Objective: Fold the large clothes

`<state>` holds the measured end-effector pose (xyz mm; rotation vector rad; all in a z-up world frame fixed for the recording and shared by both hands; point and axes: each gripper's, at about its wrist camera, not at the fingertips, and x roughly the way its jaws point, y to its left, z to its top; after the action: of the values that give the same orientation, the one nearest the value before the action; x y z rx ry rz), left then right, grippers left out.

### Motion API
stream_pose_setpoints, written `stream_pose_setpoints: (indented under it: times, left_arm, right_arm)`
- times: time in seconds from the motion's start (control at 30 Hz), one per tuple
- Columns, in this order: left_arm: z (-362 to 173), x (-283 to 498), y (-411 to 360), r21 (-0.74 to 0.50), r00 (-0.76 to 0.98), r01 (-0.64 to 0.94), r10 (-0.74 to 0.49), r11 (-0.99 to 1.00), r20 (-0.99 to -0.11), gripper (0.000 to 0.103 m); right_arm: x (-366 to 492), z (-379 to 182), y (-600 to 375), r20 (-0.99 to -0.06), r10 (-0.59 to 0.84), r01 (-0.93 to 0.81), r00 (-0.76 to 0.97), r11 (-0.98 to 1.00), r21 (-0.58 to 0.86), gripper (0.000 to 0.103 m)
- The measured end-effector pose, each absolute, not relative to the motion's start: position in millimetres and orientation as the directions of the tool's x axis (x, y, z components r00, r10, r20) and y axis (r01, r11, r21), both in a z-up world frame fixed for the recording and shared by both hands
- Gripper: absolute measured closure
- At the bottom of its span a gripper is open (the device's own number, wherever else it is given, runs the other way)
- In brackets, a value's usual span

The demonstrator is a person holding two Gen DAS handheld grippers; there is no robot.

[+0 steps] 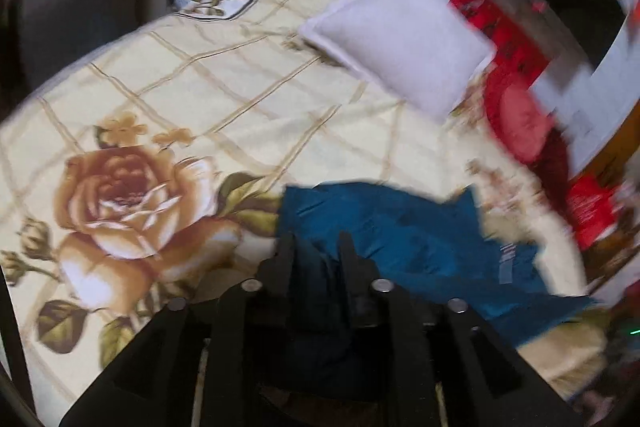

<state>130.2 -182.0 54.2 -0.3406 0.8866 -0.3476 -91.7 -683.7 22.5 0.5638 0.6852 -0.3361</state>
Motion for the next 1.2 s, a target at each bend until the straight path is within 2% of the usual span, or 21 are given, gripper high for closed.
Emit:
stream_pose_setpoints:
  times: [0.03,0.1,0.17,0.37,0.43,0.5,0.57,0.67,0.77,0.9,0.97,1.03,1.1,1.17,1.2]
  left_arm:
    - [62,127,-172,-0.473,0.597,0.163,-0.468,0.866,-0.652,0.088]
    - [79,116,-156,-0.497,0.642,0.17,-0.478,0.851,-0.599,0.067]
    - [96,102,-146,-0.503,0.667,0.197,-0.491,0.842,-0.561,0.061]
    - [112,46,-151,-0.46,0.64,0.321,-0.547,0.828,-0.54,0.061]
    - [105,30,-161,-0.453,0.619,0.356,-0.57,0.817,-0.541,0.062]
    - [95,23,-177,-0.42,0.588,0.384,-0.568,0.822,-0.575,0.062]
    - [79,26,-208,-0.32,0.549,0.4,-0.505,0.859,-0.666,0.061]
    - [55,46,-237,-0.289,0.481,0.366,-0.446,0.885,-0.755,0.065]
    - [48,63,-248,-0.291,0.505,0.318,-0.421,0.902,-0.753,0.065]
    - [47,75,-254,-0.275,0.529,0.29,-0.393,0.917,-0.752,0.065]
    - [47,78,-256,-0.264,0.533,0.29,-0.384,0.92,-0.754,0.065]
    - [47,81,-256,-0.257,0.534,0.291,-0.379,0.922,-0.756,0.065]
    - [45,84,-257,-0.252,0.536,0.292,-0.376,0.923,-0.756,0.065]
    - [44,87,-257,-0.25,0.541,0.288,-0.372,0.924,-0.754,0.065]
    - [44,89,-257,-0.249,0.544,0.284,-0.37,0.926,-0.753,0.065]
  right_arm:
    - [-92,21,-684,-0.673,-0.11,0.469,0.731,0.797,0.38,0.079]
    - [-93,17,-685,-0.662,-0.101,0.466,0.743,0.788,0.403,0.078]
    - [-94,15,-687,-0.656,-0.092,0.463,0.749,0.781,0.419,0.076]
    - [-93,25,-681,-0.664,-0.098,0.465,0.741,0.788,0.403,0.066]
    - [-93,32,-677,-0.662,-0.091,0.457,0.744,0.793,0.404,0.053]
    - [-92,39,-674,-0.665,-0.087,0.449,0.742,0.801,0.396,0.045]
    - [-93,47,-672,-0.666,-0.088,0.45,0.74,0.801,0.395,0.039]
    - [-115,74,-666,-0.576,-0.104,0.41,0.811,0.804,0.431,0.037]
    - [-146,100,-651,-0.467,-0.062,0.315,0.882,0.815,0.486,0.026]
    - [-162,113,-609,-0.478,-0.03,0.216,0.878,0.916,0.339,0.023]
    - [-173,116,-591,-0.454,-0.052,0.188,0.89,0.947,0.262,0.023]
    - [-192,122,-584,-0.367,-0.061,0.171,0.928,0.946,0.276,0.023]
    - [-205,126,-585,-0.29,-0.015,0.121,0.957,0.929,0.35,0.023]
    - [-194,122,-583,-0.344,0.04,0.092,0.938,0.929,0.358,0.023]
    - [-177,115,-577,-0.44,0.01,0.134,0.898,0.946,0.295,0.023]
